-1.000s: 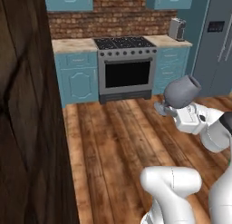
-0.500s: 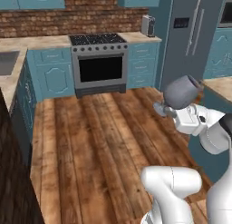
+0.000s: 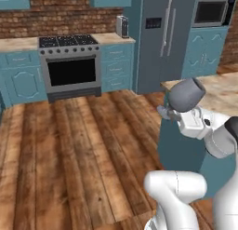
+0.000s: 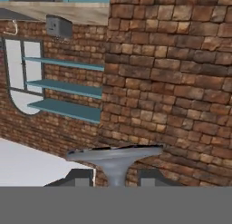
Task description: Retrieve the wine glasses from the counter and place one next to each plate.
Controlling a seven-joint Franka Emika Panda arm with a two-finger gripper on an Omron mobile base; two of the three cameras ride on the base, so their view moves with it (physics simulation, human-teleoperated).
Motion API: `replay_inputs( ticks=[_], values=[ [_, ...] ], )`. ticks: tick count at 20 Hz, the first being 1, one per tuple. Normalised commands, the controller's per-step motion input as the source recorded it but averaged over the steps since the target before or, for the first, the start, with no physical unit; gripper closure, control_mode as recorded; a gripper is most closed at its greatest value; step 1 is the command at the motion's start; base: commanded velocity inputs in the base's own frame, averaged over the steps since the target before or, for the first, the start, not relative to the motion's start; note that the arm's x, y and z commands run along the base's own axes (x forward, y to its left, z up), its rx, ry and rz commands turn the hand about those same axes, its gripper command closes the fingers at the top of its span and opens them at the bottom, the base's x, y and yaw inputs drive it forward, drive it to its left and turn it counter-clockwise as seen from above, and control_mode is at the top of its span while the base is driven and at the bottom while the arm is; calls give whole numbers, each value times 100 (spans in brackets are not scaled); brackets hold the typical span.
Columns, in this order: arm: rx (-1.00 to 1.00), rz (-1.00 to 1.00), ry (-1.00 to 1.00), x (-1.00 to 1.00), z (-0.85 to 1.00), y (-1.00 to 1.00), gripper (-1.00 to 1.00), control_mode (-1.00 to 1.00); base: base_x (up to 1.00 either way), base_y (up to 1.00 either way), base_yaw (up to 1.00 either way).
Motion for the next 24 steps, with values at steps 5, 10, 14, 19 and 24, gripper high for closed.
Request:
replay_inputs(
  ticks=[5, 10, 14, 19, 24],
  values=[
    [0, 0, 0, 0, 0, 0, 100, 100, -64, -100, -7],
    [0, 0, 0, 0, 0, 0, 100, 100, -30, -100, -3],
    [0, 0, 0, 0, 0, 0, 100, 100, -39, -100, 0],
    [0, 0, 0, 0, 0, 0, 100, 100, -12, -100, 0],
    [0, 0, 0, 0, 0, 0, 100, 100, -2, -100, 0]
  ],
)
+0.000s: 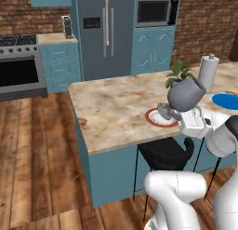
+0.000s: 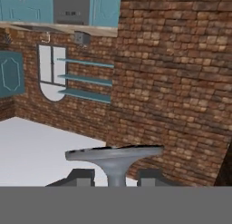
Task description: Retrieve the wine glasses from the counter and place one next to each plate.
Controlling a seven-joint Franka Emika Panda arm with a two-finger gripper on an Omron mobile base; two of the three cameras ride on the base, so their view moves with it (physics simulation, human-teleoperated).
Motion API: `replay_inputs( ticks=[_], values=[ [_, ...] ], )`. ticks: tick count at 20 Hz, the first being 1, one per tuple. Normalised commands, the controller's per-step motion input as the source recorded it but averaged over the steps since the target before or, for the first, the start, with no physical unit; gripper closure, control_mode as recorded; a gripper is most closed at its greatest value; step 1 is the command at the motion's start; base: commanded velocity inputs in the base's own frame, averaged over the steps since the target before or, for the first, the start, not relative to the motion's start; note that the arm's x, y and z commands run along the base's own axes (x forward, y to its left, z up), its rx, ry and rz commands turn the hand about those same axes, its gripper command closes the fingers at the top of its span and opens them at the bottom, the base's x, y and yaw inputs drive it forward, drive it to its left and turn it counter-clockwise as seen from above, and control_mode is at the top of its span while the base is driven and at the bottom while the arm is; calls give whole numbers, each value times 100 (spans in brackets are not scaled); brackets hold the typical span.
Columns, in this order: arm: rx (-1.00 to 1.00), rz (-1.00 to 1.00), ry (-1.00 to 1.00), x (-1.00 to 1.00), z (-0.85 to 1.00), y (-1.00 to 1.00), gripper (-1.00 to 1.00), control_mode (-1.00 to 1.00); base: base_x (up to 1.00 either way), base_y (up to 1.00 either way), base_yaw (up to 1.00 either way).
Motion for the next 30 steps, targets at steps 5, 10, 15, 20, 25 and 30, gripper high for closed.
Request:
replay_inputs(
  ticks=[5, 10, 15, 20, 25, 30],
  values=[
    [0, 0, 0, 0, 0, 0, 100, 100, -2, -100, 0],
    [0, 0, 0, 0, 0, 0, 100, 100, -26, -100, 0],
    [0, 0, 0, 0, 0, 0, 100, 100, -12, -100, 0],
    [0, 0, 0, 0, 0, 0, 100, 100, 0, -100, 0],
    [0, 0, 0, 0, 0, 0, 100, 100, 17, -97, 3],
    [0, 0, 0, 0, 0, 0, 100, 100, 29, -59, 25]
  ],
)
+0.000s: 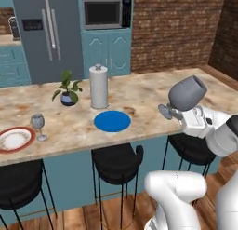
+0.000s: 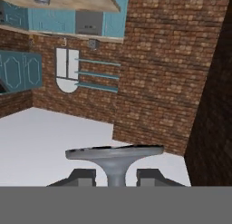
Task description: Retrieve the wine glasses from the counter and place one next to each plate.
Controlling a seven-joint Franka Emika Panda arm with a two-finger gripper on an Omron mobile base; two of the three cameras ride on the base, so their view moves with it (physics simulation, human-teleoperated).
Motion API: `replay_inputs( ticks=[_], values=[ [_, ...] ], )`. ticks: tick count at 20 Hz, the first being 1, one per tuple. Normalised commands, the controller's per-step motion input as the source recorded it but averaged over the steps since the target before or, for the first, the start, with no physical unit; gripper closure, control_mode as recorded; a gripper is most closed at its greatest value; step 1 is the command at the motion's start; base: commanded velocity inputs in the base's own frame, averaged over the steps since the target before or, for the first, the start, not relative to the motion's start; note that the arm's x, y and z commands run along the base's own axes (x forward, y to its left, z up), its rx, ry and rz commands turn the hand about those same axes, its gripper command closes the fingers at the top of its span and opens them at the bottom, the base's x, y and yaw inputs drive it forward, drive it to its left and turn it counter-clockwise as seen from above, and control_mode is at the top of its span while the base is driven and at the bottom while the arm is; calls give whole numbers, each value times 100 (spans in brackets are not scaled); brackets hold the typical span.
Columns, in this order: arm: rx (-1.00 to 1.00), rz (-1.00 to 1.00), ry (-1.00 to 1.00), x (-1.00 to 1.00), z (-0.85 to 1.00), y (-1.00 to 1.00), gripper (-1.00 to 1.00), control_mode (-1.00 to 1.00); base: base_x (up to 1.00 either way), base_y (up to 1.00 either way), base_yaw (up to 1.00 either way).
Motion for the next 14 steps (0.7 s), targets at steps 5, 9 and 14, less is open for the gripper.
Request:
replay_inputs(
  ticks=[5, 9, 14],
  values=[
    [0, 0, 0, 0, 0, 0, 100, 100, 41, -20, 33],
    [0, 0, 0, 0, 0, 0, 100, 100, 28, -4, 32],
    [0, 0, 0, 0, 0, 0, 100, 100, 43, -18, 31]
  ],
)
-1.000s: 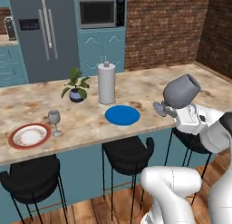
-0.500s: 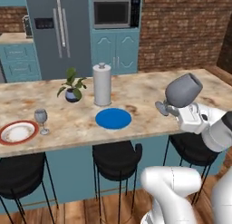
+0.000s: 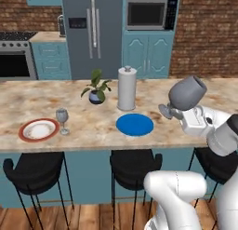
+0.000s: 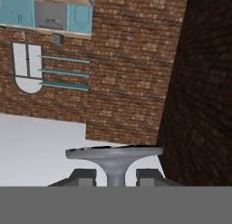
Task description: Retrieve the wine glasses from the counter and place one next to each plate.
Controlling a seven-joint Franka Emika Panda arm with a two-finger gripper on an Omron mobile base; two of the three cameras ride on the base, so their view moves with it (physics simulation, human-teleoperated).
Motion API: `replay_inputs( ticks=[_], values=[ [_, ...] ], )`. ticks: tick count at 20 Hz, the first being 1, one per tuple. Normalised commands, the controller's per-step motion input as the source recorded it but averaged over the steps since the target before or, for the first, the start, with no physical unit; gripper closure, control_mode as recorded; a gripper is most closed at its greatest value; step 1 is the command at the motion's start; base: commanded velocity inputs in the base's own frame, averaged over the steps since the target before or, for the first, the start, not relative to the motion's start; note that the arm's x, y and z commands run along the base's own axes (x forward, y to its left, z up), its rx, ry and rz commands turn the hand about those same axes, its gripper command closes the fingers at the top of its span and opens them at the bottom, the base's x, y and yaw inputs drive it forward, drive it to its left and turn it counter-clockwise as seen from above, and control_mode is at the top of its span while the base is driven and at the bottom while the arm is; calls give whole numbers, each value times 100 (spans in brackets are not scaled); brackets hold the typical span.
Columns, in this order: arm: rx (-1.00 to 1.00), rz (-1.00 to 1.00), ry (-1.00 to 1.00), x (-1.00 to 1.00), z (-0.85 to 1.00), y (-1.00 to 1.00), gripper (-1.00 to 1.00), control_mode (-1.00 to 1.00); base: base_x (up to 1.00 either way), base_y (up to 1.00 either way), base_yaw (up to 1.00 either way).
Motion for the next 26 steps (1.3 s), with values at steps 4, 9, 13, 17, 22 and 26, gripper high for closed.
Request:
replay_inputs(
  ticks=[4, 9, 13, 17, 22, 26],
  values=[
    [0, 0, 0, 0, 0, 0, 100, 100, 65, -43, 20],
    [0, 0, 0, 0, 0, 0, 100, 100, 89, -56, 15],
    [0, 0, 0, 0, 0, 0, 100, 100, 53, -46, 22],
    [0, 0, 0, 0, 0, 0, 100, 100, 27, -44, 28],
    [0, 0, 0, 0, 0, 0, 100, 100, 10, -38, 6],
    [0, 0, 0, 0, 0, 0, 100, 100, 0, -76, 0]
  ],
)
